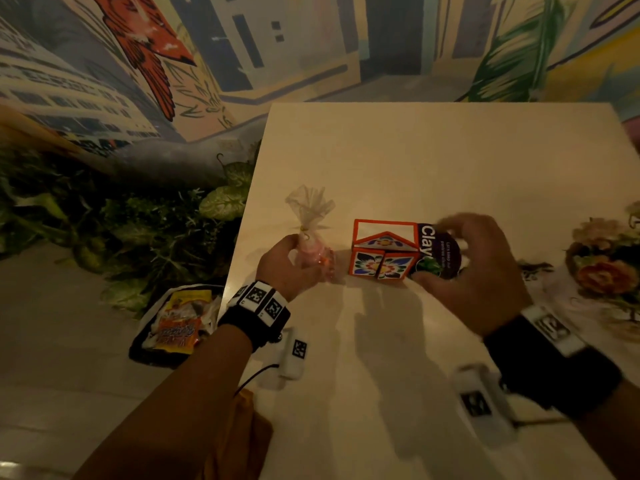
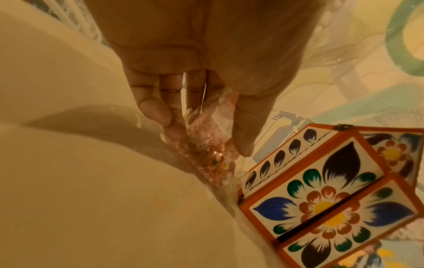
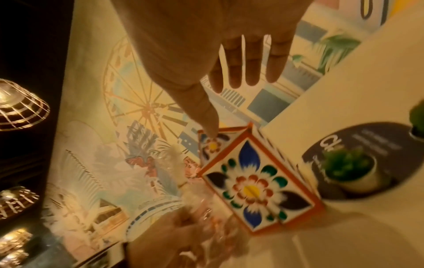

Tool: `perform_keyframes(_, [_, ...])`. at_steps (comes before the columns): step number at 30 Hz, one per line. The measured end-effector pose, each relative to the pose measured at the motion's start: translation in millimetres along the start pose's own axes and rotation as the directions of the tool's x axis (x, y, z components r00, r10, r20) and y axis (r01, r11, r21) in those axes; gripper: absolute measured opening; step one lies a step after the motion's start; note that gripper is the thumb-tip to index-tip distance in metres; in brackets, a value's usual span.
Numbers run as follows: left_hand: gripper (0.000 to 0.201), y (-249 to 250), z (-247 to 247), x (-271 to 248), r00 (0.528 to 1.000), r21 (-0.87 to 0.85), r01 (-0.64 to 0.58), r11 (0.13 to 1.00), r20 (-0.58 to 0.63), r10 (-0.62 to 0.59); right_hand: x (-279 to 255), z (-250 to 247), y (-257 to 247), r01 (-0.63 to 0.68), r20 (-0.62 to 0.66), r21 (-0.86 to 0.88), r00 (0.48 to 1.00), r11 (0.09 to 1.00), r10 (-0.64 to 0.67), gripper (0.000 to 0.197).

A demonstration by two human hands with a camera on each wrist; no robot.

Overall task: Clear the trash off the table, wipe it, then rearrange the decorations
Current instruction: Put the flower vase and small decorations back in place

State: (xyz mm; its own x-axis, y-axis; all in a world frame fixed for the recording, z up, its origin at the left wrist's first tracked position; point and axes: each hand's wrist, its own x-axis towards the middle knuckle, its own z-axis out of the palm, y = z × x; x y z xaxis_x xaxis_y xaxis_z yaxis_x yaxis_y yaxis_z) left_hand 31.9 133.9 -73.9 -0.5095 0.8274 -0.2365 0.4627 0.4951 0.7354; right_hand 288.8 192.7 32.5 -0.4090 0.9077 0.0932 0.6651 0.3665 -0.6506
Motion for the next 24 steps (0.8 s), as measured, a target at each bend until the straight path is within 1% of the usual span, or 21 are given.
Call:
perform_keyframes(2, [0.055,0.6,4.1,-0.8,0.999,-0.048,0.008,0.999,-0.039,-0.01,21.5,6.1,5.3,-0.031,0.128,-0.083,0.991,0.996,0.042,0.085])
perform_keyframes(4, [0.057,2.2,5.3,-0.9,0.999,-0.053,0.004,0.999,-0.043,-0.006,37.6,17.0,8.5,-0.072,0.285,-0.097,0.954,0.993,0.097,0.095])
perform_keyframes(5, [0.058,2.8,5.0,-0.2,0.999,-0.044,0.003,0.999,-0.044,-0.005,43.6,22.6,10.2,-0.066,0.338,-0.108,0.936,0.992,0.099,0.096])
perform_keyframes(7, [0.061,3.3,4.7,1.6,0.999,-0.016,0.012,1.0,-0.05,-0.013,50.1,31.3,13.6,-0.025,0.387,-0.132,0.919,0.991,0.074,0.088])
perform_keyframes(10, [0.061,2.5,5.4,4.8,0.999,0.03,0.021,0.999,-0.046,-0.019,53.5,35.2,14.2,0.032,0.372,-0.132,0.928,0.991,0.019,0.065])
perform_keyframes(12, [0.059,3.2,5.2,6.0,0.999,0.02,0.017,1.0,-0.042,-0.017,54.4,34.5,13.8,0.058,0.36,-0.136,0.933,0.989,-0.005,0.057])
perform_keyframes(14, [0.057,5.3,3.9,6.0,0.999,0.025,0.02,1.0,-0.038,-0.019,54.1,33.9,13.3,0.065,0.357,-0.134,0.934,0.989,-0.013,0.055])
perform_keyframes(17, [0.056,6.0,4.8,5.0,0.999,0.066,0.03,0.997,-0.029,-0.029,53.4,34.9,11.6,0.051,0.359,-0.135,0.934,0.989,0.001,0.058])
perform_keyframes(19, [0.057,8.6,2.3,1.4,0.998,0.04,0.055,0.998,-0.033,-0.054,52.1,32.8,12.2,0.035,0.369,-0.142,0.929,0.989,0.02,0.07])
perform_keyframes(21, [0.061,12.5,-5.8,-5.1,0.998,0.099,0.06,0.993,-0.038,-0.057,45.4,22.8,17.0,0.012,0.355,-0.134,0.934,0.991,0.037,0.081])
perform_keyframes(22, [0.062,13.4,-11.9,-9.9,0.998,0.152,0.057,0.987,-0.042,-0.051,40.0,14.5,21.1,0.001,0.331,-0.129,0.943,0.992,0.042,0.082])
perform_keyframes(23, [0.057,14.6,-18.7,-17.2,0.998,0.206,0.049,0.977,-0.058,-0.038,32.9,5.3,27.2,-0.011,0.299,-0.128,0.953,0.992,0.049,0.081])
perform_keyframes(24, [0.047,16.5,-25.2,-26.7,0.996,0.244,0.028,0.969,-0.086,-0.008,25.1,-3.5,35.1,-0.019,0.271,-0.139,0.961,0.99,0.057,0.077])
